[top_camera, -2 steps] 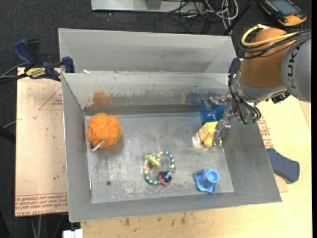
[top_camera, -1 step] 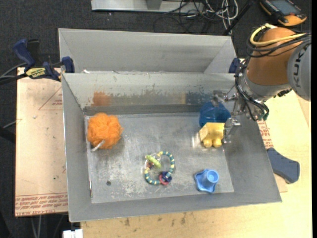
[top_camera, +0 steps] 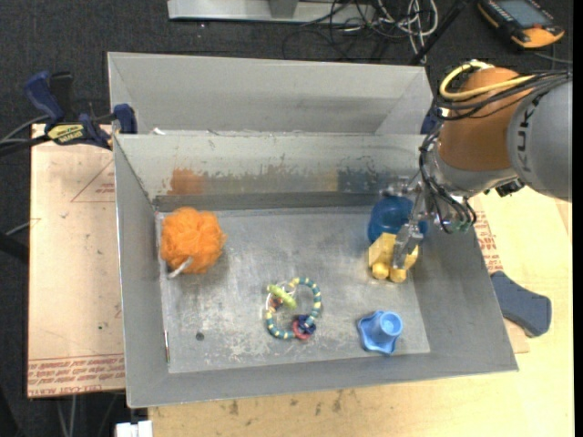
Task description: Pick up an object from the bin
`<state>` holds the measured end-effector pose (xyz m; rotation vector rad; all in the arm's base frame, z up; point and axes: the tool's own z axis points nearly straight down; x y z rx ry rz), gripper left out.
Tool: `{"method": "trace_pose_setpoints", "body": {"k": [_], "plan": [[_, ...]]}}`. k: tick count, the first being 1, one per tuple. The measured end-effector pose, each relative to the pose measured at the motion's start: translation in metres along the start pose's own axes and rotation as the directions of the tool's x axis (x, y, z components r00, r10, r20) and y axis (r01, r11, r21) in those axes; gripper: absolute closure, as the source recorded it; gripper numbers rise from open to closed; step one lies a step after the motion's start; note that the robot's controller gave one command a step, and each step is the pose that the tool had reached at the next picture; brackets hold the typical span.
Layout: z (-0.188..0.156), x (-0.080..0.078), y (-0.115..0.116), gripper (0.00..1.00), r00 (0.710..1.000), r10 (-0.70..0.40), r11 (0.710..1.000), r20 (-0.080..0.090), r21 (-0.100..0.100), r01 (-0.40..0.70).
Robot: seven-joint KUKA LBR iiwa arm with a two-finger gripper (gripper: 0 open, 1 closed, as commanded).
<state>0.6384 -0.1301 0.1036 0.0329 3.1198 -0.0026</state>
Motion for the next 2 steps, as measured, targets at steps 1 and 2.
{"method": "trace_pose_setpoints", "body": {"k": [1,2], "plan": [[0.0103,-0.0082,0.0050,1.00,0.996,-0.089,0.996,-0.005,0.003,0.089],[0.0103,-0.0082,0.0049,1.00,0.996,-0.089,0.996,-0.005,0.003,0.089]]}}
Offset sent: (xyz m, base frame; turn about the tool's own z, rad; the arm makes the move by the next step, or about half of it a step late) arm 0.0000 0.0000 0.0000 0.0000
